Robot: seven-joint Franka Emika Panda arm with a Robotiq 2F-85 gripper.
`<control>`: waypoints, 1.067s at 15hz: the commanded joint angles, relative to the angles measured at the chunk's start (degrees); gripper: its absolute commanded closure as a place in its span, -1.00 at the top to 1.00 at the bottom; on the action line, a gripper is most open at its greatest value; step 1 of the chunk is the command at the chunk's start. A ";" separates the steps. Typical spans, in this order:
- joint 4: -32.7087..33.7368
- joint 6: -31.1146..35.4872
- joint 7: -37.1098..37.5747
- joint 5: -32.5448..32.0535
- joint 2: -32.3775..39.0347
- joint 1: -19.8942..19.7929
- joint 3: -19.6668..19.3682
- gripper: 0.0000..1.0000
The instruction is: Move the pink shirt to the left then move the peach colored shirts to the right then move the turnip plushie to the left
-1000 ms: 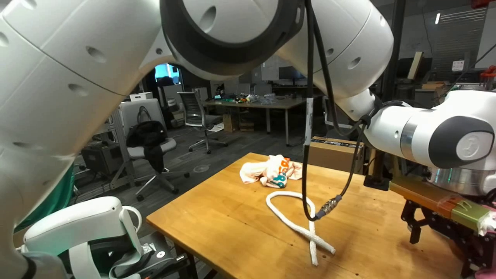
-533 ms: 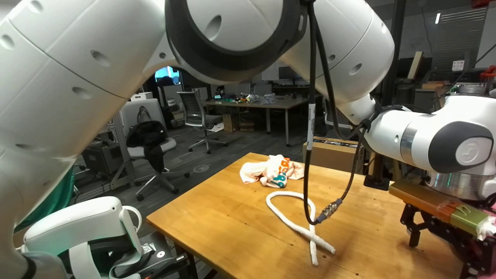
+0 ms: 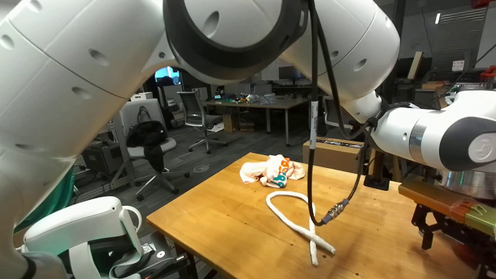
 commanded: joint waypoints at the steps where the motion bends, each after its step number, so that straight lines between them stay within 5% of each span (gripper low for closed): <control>1: 2.32 -0.87 0.90 -0.84 1.02 -0.01 -1.02 1.00; 16: 3.97 -0.70 6.57 -8.61 3.45 2.44 -4.98 1.00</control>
